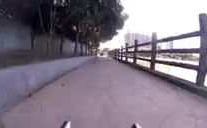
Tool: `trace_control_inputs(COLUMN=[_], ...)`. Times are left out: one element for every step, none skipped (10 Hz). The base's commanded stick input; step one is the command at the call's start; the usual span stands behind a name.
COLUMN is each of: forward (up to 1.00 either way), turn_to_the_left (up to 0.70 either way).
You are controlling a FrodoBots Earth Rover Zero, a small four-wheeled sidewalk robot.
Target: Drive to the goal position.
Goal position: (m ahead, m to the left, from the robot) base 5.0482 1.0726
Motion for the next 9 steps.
trace_control_inputs(forward=[0.70, 0.70, 0.70, 0.70, 0.70, 0.70, 0.70, 0.70, 0.70], turn_to_the_left=[-0.35, -0.35, -0.35, -0.35, -0.35, -0.35, -0.35, -0.35, -0.35])
